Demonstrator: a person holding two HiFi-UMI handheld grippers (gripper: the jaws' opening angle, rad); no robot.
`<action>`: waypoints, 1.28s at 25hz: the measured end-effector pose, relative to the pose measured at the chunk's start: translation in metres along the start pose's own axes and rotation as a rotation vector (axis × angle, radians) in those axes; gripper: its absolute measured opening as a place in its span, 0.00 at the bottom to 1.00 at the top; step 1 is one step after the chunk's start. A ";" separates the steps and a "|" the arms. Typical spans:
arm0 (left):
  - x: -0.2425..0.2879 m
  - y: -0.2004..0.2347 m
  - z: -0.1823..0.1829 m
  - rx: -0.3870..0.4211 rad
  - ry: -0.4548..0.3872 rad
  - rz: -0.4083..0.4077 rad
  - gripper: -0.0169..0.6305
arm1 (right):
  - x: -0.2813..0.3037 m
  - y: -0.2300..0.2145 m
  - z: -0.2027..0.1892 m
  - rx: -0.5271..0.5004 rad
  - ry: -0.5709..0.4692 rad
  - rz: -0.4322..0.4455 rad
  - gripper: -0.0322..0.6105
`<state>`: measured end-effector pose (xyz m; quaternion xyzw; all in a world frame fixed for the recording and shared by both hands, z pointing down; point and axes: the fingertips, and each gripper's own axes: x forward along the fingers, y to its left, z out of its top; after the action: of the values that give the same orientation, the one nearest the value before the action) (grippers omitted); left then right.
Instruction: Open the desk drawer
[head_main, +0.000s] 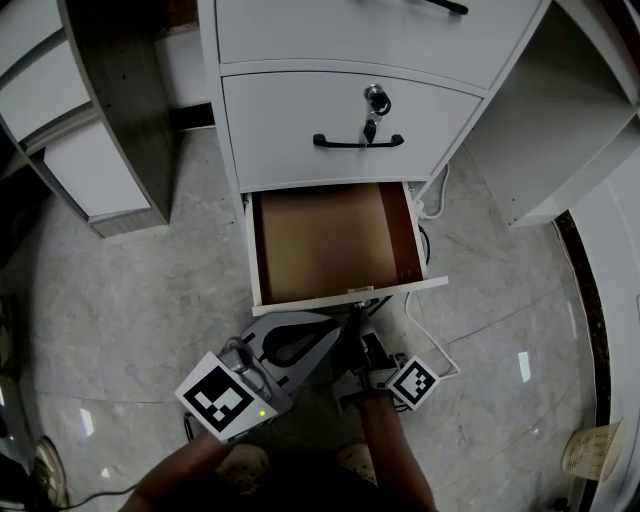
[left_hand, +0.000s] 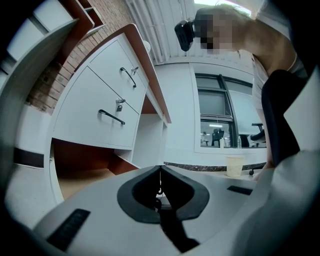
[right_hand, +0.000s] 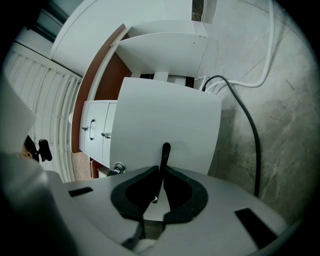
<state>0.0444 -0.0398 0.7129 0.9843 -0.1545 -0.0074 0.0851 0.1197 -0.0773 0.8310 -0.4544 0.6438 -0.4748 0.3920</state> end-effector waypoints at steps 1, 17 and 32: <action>-0.001 0.000 0.000 -0.002 -0.002 0.000 0.04 | 0.000 0.000 0.000 0.001 0.000 0.002 0.11; -0.004 -0.001 0.019 -0.020 0.008 -0.038 0.04 | -0.014 0.006 0.012 -0.176 0.036 -0.047 0.22; 0.007 0.006 0.064 0.004 0.091 -0.077 0.04 | -0.008 0.157 0.023 -0.671 0.245 0.133 0.09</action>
<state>0.0464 -0.0583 0.6514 0.9890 -0.1125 0.0343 0.0898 0.1100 -0.0544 0.6739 -0.4545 0.8342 -0.2614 0.1708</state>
